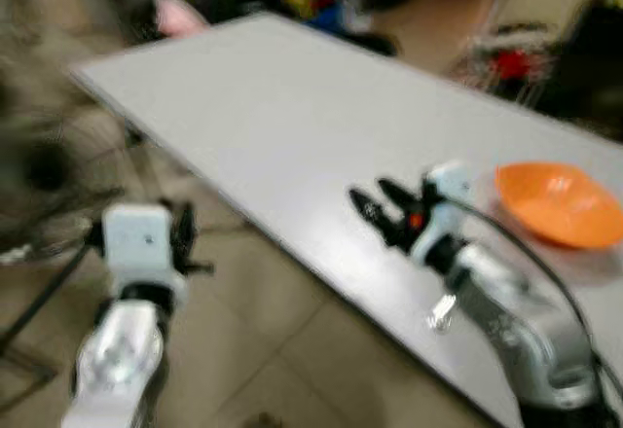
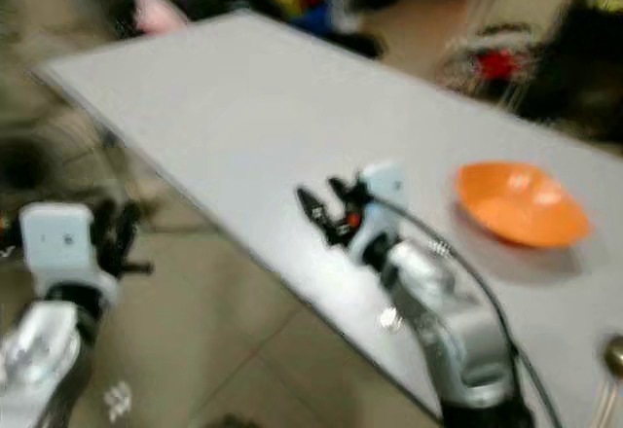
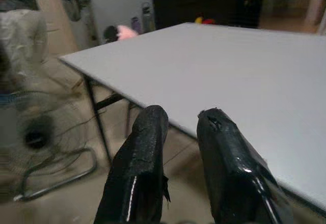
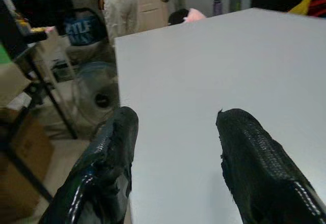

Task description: Setting the table

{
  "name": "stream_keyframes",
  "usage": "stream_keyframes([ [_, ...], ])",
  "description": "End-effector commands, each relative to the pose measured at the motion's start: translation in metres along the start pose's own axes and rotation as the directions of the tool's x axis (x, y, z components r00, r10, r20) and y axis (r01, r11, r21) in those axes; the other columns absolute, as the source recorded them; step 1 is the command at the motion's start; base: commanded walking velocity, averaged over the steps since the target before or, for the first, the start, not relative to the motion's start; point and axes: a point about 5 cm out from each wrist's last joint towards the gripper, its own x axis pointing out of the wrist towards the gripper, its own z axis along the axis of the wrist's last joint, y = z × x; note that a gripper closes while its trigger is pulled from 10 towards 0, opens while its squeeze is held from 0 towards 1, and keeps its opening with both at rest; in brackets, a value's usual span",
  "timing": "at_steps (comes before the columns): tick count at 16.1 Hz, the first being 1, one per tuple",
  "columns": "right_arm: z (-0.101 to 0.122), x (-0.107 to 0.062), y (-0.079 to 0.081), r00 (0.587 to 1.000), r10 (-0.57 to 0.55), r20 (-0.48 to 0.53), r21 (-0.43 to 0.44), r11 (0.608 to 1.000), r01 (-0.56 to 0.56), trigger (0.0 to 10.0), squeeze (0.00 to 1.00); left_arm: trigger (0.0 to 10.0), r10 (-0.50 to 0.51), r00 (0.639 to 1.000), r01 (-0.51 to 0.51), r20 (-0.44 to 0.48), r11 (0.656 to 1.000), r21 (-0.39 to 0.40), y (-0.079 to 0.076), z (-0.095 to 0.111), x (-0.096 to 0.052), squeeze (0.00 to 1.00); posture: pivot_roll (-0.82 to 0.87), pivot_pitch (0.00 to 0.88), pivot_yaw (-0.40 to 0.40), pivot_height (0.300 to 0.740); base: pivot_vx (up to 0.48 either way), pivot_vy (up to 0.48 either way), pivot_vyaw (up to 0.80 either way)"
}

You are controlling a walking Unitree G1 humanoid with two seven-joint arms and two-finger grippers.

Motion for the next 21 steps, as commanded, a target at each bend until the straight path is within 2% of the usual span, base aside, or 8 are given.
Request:
stream_keyframes([
  [1,0.001,0.002,0.003,1.0,0.012,0.001,0.005,1.0,-0.012,10.0,0.0,10.0,0.016,1.0,-0.017,0.015,1.0,0.02,0.004,0.004,0.0,0.0,-0.02,0.0,-0.005,0.74,0.0,0.0,0.8],
  [4,-0.002,0.001,0.002,1.0,0.008,-0.015,0.014,1.0,-0.008,10.0,0.0,10.0,0.025,1.0,-0.025,0.012,0.999,0.028,0.006,0.004,-0.004,0.0,-0.03,0.0,-0.017,0.74,0.0,0.0,0.8],
  [7,-0.003,-0.002,-0.015,0.991,-0.136,0.018,0.03,0.99,0.135,10.0,0.0,10.0,0.006,1.0,-0.007,0.013,0.998,0.061,0.002,0.002,-0.004,0.0,-0.03,0.0,0.002,0.74,0.0,0.0,0.8],
  [13,-0.019,-0.023,-0.043,0.933,-0.353,0.077,-0.092,0.929,0.359,10.0,0.0,10.0,-0.083,0.993,0.078,0.079,0.994,0.074,-0.005,0.005,0.017,0.0,-0.08,0.003,0.086,0.74,0.0,0.0,0.8],
  [15,-0.028,-0.031,-0.043,0.947,-0.313,0.079,-0.205,0.924,0.323,10.0,0.0,10.0,-0.126,0.986,0.121,0.109,0.991,0.049,-0.006,0.0,0.021,0.0,-0.12,0.004,0.116,0.74,0.0,0.0,0.8],
  [16,-0.03,-0.031,-0.042,0.951,-0.3,0.075,-0.217,0.926,0.309,10.0,0.0,10.0,-0.121,0.987,0.119,0.107,0.993,0.028,-0.005,-0.003,0.02,0.0,-0.12,0.003,0.117,0.74,0.0,0.0,0.8],
  [19,-0.034,-0.032,-0.042,0.951,-0.303,0.069,-0.221,0.925,0.31,10.0,0.0,10.0,-0.106,0.992,0.105,0.066,0.994,0.028,0.002,-0.015,0.011,0.0,-0.11,0.0,0.099,0.74,0.0,0.0,0.8],
  [21,-0.039,-0.028,-0.039,0.943,-0.329,0.049,-0.163,0.929,0.333,10.0,0.0,10.0,-0.079,0.996,0.079,0.047,0.997,0.01,0.007,-0.018,0.004,0.0,-0.09,0.0,0.073,0.74,0.0,0.0,0.0],
])
